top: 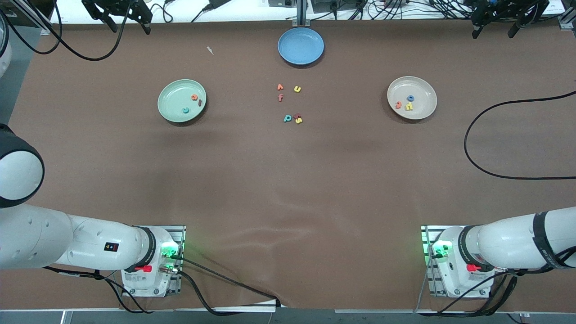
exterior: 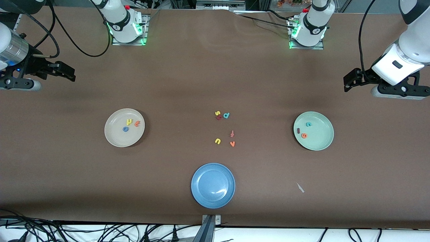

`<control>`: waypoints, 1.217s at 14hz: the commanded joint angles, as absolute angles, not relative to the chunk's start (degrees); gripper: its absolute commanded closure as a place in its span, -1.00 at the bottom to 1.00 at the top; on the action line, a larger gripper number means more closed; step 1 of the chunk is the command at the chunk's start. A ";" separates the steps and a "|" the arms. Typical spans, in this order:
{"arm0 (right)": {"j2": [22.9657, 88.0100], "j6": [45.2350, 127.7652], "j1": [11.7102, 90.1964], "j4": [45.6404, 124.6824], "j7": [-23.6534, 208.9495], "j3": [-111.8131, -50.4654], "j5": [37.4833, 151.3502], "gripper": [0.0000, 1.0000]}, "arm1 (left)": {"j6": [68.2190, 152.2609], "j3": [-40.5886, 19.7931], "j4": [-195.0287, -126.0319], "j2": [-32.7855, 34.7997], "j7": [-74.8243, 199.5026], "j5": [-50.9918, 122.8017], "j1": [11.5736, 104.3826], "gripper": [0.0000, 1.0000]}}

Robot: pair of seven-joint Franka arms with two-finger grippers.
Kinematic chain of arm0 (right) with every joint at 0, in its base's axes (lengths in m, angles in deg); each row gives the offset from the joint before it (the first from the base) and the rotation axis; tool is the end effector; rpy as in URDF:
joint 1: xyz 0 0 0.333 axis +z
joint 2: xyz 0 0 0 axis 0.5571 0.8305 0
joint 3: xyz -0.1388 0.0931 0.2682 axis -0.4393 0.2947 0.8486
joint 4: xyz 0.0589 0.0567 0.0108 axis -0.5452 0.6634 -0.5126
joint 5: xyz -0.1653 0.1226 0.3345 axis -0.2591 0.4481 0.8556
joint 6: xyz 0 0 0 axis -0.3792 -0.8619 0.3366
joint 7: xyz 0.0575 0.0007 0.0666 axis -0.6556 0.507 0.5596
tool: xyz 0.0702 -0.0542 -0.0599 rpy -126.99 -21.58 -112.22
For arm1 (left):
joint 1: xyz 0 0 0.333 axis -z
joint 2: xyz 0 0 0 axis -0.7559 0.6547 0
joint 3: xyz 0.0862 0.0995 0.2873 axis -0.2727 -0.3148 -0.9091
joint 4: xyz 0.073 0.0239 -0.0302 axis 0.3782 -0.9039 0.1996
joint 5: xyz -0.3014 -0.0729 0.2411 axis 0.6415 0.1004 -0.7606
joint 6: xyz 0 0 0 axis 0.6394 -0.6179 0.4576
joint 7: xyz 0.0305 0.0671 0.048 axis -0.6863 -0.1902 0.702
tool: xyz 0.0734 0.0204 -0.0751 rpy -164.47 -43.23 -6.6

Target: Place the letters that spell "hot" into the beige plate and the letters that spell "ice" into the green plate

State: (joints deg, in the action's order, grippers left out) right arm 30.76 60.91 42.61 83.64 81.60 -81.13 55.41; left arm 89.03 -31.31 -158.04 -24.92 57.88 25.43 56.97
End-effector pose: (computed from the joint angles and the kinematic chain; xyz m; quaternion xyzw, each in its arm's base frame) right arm 0.5416 0.0270 0.5761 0.9981 -0.0226 -0.0534 0.0214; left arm 0.5558 -0.0479 0.5778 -0.9994 0.0293 0.0083 0.0132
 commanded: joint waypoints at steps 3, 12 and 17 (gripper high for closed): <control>31.41 59.82 43.08 82.03 81.11 -81.58 56.43 -1.00 | 90.11 -28.48 -160.13 -26.46 56.59 28.58 53.25 -1.00; 31.41 59.82 43.08 82.03 81.29 -81.58 56.43 -1.00 | 87.39 -27.84 -156.36 -23.74 56.77 28.32 53.32 -1.00; 31.41 59.82 43.08 82.03 81.55 -81.49 56.43 -1.00 | 86.59 -27.84 -156.09 -23.74 56.68 28.32 53.15 -1.00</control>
